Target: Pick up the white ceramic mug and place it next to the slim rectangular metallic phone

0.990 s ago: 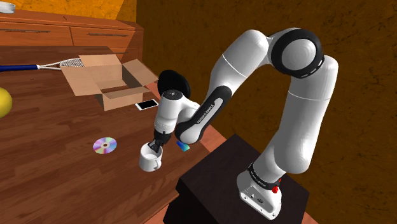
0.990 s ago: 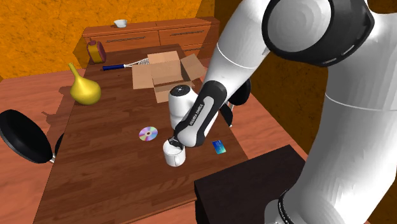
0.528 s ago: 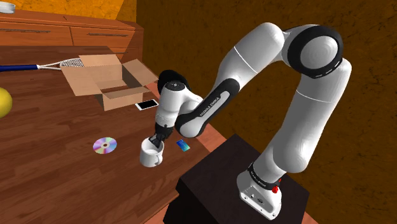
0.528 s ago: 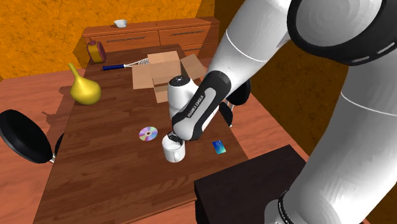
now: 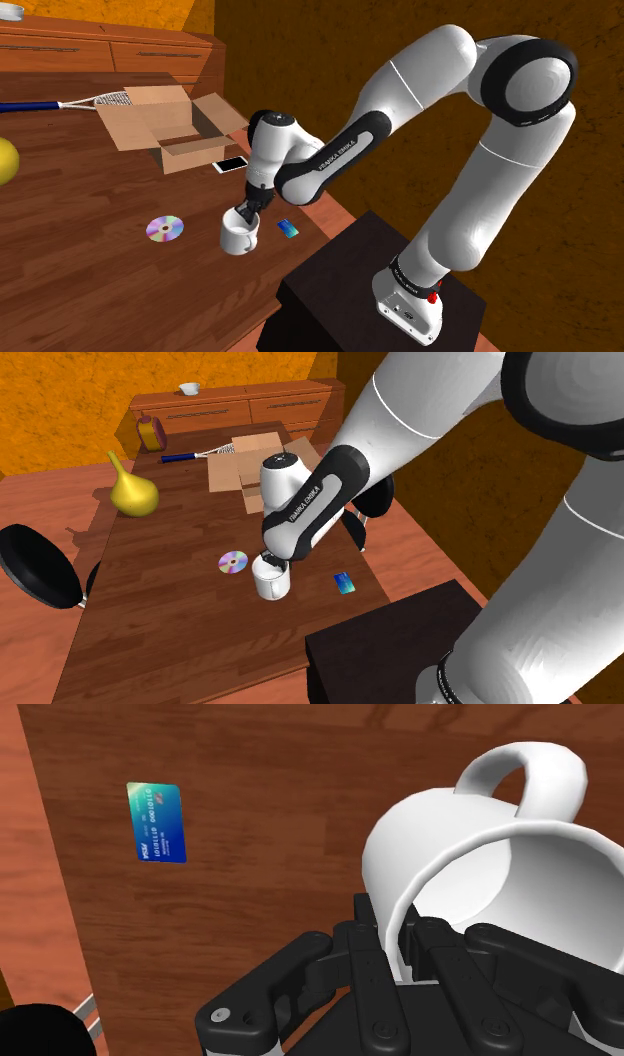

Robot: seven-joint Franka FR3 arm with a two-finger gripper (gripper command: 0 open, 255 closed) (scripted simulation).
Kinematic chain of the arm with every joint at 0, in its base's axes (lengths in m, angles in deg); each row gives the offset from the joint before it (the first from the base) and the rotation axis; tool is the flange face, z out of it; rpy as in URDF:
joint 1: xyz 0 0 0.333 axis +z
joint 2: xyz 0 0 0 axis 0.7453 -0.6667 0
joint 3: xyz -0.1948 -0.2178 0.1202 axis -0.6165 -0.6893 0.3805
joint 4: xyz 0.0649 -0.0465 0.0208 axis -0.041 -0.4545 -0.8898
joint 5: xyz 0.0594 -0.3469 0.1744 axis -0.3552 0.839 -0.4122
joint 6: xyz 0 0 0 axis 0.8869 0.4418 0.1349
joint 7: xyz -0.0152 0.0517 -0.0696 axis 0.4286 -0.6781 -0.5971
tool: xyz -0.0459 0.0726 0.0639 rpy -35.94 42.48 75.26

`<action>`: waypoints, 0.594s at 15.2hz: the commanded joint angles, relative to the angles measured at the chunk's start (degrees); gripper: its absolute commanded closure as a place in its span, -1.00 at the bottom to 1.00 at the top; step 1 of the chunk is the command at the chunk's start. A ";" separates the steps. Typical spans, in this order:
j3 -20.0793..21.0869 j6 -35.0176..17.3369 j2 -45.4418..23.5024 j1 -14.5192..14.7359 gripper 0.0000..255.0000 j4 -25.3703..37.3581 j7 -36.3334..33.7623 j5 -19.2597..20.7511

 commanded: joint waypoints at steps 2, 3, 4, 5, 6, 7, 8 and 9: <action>0.69 2.38 2.49 -0.41 1.00 0.14 1.71 -2.31; 0.85 3.17 3.27 -0.48 1.00 0.22 2.20 -2.99; 0.97 3.96 4.04 -0.53 1.00 0.32 2.67 -3.64; 1.07 4.75 4.80 -0.56 1.00 0.43 3.12 -4.26; 1.16 5.55 5.55 -0.58 1.00 0.55 3.54 -4.85; 1.22 6.36 6.29 -0.60 1.00 0.69 3.95 -5.41; 1.25 6.95 6.81 -0.59 1.00 0.80 4.24 -5.81; 0.55 7.27 5.71 -1.25 1.00 2.14 5.14 -5.21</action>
